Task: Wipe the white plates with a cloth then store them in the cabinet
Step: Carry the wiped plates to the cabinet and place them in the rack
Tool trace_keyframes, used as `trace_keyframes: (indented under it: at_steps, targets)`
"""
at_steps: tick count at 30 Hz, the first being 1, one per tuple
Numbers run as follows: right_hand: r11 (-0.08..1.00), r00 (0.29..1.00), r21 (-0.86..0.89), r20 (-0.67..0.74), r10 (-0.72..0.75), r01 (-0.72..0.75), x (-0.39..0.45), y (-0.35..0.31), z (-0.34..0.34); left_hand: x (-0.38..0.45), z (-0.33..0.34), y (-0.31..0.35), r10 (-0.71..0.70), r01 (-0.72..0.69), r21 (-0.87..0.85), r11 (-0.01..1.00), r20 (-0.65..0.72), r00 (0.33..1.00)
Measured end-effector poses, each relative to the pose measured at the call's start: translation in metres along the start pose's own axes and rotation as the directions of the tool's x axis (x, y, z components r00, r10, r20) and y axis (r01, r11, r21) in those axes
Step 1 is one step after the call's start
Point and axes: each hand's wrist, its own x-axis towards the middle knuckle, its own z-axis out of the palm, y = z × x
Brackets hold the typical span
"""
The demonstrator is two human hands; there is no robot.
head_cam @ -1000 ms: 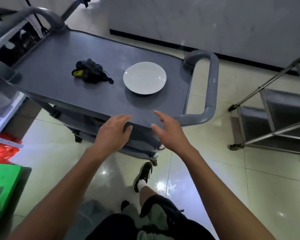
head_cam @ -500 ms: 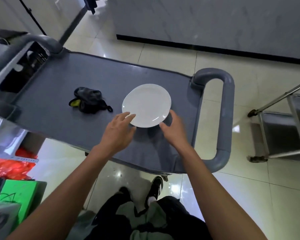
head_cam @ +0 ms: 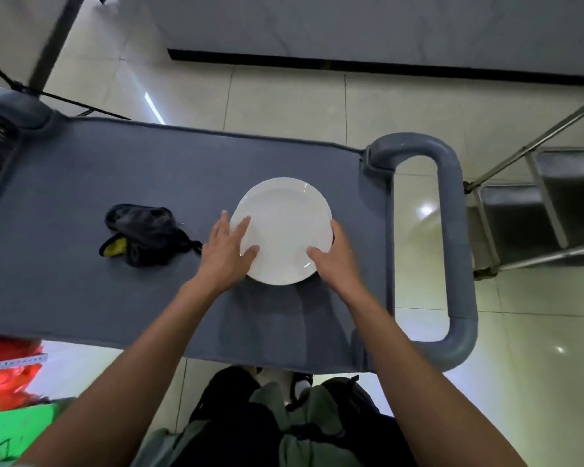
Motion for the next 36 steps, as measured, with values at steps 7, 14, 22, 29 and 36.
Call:
trace_keyframes:
  at_steps: [7, 14, 22, 29, 36]
  targets:
    - [0.998, 0.983, 0.037, -0.174, 0.062, -0.056, 0.0, 0.004, 0.028, 0.031, -0.006, -0.013, 0.139, -0.133, -0.18, 0.975, 0.025, 0.99]
    - [0.995, 0.961, 0.034, -0.26, 0.099, -0.094, 0.012, 0.001, 0.039, 0.055, -0.012, -0.012, 0.182, -0.174, -0.186, 0.967, 0.028, 0.983]
    - [0.975, 0.933, 0.067, -0.283, 0.22, -0.21, 0.019, -0.008, 0.033, 0.069, -0.014, -0.003, 0.091, -0.097, -0.455, 0.885, -0.034, 0.995]
    - [0.961, 0.916, 0.142, -0.295, 0.27, -0.238, 0.017, -0.016, 0.034, 0.069, -0.022, -0.007, 0.093, -0.103, -0.499, 0.861, -0.044, 0.995]
    - [0.946, 0.89, 0.297, -0.386, 0.244, -0.131, -0.011, -0.017, 0.041, 0.062, -0.042, 0.008, 0.258, -0.254, -0.49, 0.834, -0.061, 0.964]
